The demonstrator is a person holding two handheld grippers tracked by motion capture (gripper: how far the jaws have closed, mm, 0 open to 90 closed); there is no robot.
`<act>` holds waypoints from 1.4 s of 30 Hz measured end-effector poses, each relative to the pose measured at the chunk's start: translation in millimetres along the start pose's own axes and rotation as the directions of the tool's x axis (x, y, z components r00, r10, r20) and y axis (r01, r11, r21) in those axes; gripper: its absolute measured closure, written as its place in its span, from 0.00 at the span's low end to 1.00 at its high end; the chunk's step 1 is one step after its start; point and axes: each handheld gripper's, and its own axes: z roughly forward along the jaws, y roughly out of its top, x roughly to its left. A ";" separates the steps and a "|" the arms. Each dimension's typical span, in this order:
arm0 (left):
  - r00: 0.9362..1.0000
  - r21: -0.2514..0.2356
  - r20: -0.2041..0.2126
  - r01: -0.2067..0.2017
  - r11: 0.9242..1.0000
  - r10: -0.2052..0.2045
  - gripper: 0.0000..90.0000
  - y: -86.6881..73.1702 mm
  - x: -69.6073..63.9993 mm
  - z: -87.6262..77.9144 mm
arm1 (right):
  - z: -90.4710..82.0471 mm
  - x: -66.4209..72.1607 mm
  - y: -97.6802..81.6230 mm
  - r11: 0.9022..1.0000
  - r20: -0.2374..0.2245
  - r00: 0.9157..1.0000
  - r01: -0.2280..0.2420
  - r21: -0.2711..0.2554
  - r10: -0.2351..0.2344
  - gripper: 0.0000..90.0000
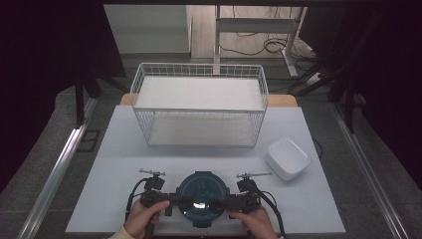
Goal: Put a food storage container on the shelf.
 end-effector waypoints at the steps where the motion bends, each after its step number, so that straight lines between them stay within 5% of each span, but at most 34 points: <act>1: 1.000 0.000 0.000 0.000 1.000 0.000 0.26 0.0 0.0 0.0 | 0.0 0.0 0.0 1.000 0.000 1.000 0.000 0.000 0.000 0.16; 9: 1.000 -0.015 -0.008 0.027 1.000 -0.027 0.32 -0.3 -1.6 -4.3 | -6.0 -2.8 3.1 0.999 -0.005 0.999 -0.053 0.012 0.053 0.26; 19: 0.999 -0.052 -0.005 0.037 0.998 -0.037 0.41 -0.3 -5.1 -10.9 | -15.8 -7.0 0.0 0.994 -0.041 0.994 -0.104 -0.034 0.102 0.38; 42: 0.999 -0.131 -0.043 -0.024 0.991 0.018 0.46 1.8 -18.8 -29.2 | -20.0 6.9 -0.3 0.995 -0.033 0.999 -0.041 -0.086 0.038 0.43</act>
